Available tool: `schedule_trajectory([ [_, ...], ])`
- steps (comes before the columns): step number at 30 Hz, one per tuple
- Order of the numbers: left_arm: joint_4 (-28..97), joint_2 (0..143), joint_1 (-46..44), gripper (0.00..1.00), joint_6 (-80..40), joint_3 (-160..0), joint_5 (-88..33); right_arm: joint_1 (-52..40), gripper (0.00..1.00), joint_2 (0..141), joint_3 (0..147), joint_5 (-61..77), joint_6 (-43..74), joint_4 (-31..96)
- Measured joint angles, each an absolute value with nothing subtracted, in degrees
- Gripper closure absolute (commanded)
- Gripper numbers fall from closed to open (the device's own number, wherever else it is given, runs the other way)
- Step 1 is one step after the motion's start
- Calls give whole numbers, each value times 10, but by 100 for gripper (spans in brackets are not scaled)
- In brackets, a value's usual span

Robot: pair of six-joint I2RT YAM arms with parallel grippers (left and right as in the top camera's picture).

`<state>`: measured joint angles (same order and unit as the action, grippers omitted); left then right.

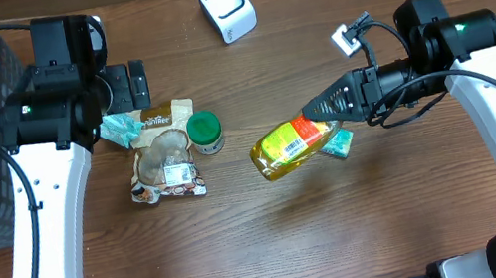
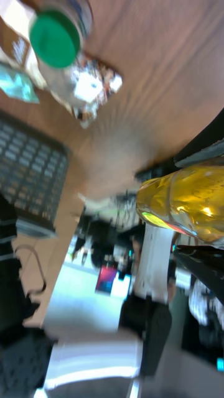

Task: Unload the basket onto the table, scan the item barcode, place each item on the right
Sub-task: 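Tilt the held yellow bottle sideways with the right gripper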

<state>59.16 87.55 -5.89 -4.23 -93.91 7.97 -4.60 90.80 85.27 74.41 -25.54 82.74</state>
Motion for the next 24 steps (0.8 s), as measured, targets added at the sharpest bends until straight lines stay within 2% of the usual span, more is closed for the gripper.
schedule_trajectory([
  [8,592,875,-59,1,-42,-939,80,-46,96,908,853,617,-242,743],
  [15,592,875,-59,0,-42,-939,80,-46,96,908,853,529,-138,654],
  [24,592,875,-59,0,-43,-939,80,-61,97,909,941,451,-30,653],
])
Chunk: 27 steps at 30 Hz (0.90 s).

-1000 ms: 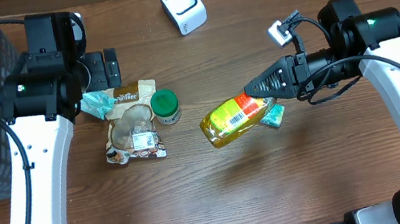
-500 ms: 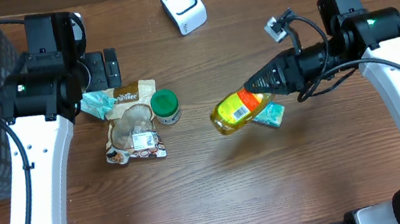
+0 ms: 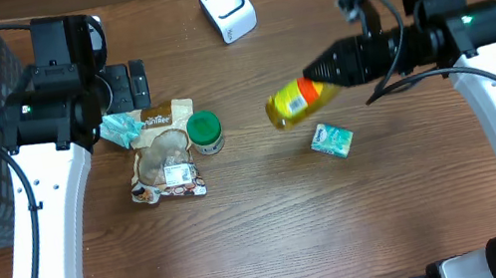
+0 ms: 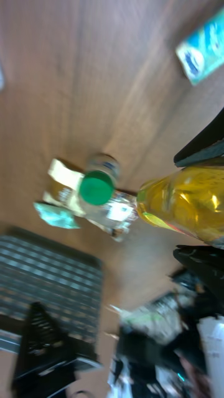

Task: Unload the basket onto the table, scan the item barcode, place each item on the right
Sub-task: 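Tilt the held yellow bottle sideways with the right gripper, then carry the yellow bottle up to the white scanner with the right gripper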

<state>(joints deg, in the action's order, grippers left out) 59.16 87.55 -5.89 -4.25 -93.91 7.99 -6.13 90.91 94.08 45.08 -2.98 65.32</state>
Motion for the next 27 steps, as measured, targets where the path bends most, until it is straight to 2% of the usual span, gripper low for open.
schedule_trajectory([
  [8,592,875,-59,0,-43,-939,80,-123,96,909,1119,270,39,602],
  [13,592,875,-59,0,-43,-939,80,-155,96,909,1139,138,37,536],
  [19,592,875,-59,0,-42,-939,80,-166,96,933,1139,67,-29,502],
  [27,592,875,-59,0,-43,-939,80,-170,96,1018,1138,47,-161,499],
])
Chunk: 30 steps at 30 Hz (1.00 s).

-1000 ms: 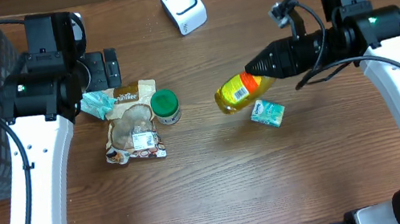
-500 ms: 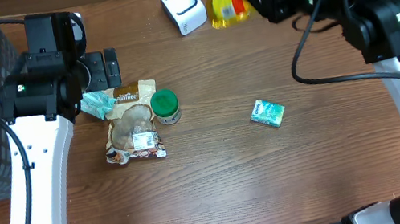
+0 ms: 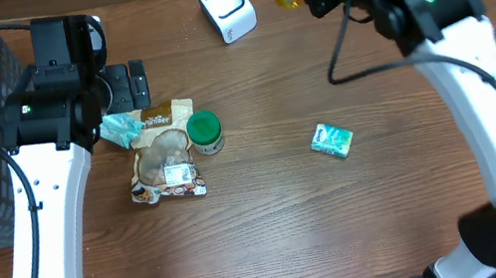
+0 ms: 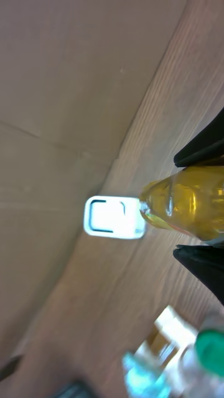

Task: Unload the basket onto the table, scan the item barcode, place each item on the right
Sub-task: 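Carry the yellow bottle up to the white scanner with the right gripper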

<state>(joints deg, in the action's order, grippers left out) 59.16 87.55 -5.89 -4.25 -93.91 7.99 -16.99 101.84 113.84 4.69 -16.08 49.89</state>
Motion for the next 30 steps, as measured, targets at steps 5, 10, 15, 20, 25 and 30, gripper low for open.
schedule_trajectory([
  [5,592,875,-59,0,-43,-939,80,-170,96,1070,1138,42,-218,483],
  [10,592,875,-59,0,-42,-939,80,-174,96,1104,1138,29,-253,440],
  [15,592,875,-59,0,-42,-939,80,-195,96,1141,1138,-10,-292,372],
  [20,592,875,-59,1,-43,-939,80,-239,96,1193,1138,-91,-333,298],
  [25,592,875,-59,0,-42,-939,80,-287,96,1257,1138,-198,-362,191],
  [30,592,875,-59,0,-43,-939,80,-329,96,1318,1138,-293,-399,91],
])
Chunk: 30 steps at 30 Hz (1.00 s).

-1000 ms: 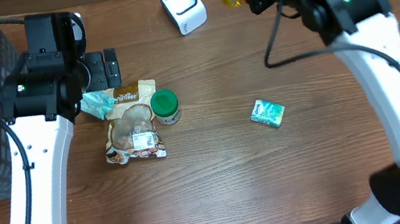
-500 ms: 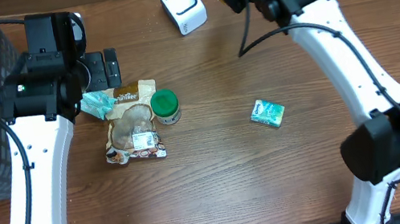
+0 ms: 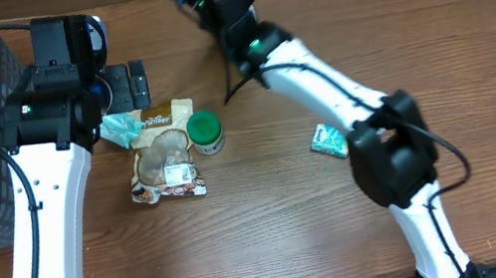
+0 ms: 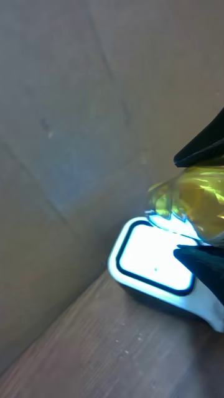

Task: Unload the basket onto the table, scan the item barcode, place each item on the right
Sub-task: 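Carry the yellow bottle up to the white scanner with the right gripper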

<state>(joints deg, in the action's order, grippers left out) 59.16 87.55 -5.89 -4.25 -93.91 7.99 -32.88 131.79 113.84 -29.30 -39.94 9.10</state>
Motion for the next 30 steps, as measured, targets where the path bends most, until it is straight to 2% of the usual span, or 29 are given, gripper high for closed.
schedule_trajectory([
  [8,592,875,-59,0,-42,-939,80,-345,96,1386,1138,-394,-437,25],
  [14,592,875,-59,0,-43,-939,80,-338,97,1393,1138,-439,-446,-51],
  [18,592,875,-59,0,-43,-939,80,-337,97,1389,1139,-464,-449,-53],
  [24,592,875,-59,1,-42,-939,80,-335,96,1347,1139,-477,-424,64],
  [30,592,875,-59,1,-42,-939,80,-303,96,1227,1139,-449,-300,264],
])
